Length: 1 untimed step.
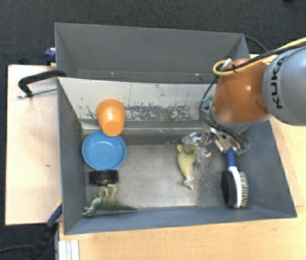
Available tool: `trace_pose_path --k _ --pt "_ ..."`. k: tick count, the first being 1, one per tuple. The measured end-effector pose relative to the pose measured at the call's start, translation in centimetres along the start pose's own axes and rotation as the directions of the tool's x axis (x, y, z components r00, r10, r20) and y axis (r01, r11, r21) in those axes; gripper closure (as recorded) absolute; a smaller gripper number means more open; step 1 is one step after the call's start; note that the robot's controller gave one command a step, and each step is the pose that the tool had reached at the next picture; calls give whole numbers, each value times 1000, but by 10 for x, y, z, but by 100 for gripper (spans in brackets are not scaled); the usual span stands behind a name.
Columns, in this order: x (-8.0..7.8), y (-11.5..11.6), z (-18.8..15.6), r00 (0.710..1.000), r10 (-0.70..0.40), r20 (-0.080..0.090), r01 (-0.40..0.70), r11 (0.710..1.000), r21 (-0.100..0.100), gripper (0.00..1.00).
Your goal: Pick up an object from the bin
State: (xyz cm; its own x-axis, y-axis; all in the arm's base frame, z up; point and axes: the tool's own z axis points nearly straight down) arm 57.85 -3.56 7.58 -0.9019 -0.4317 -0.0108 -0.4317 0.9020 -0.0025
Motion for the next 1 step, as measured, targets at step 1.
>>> trace_pose_path --k 1 --pt "17 4 -161 1000 7 2 -7 1000 4 100"
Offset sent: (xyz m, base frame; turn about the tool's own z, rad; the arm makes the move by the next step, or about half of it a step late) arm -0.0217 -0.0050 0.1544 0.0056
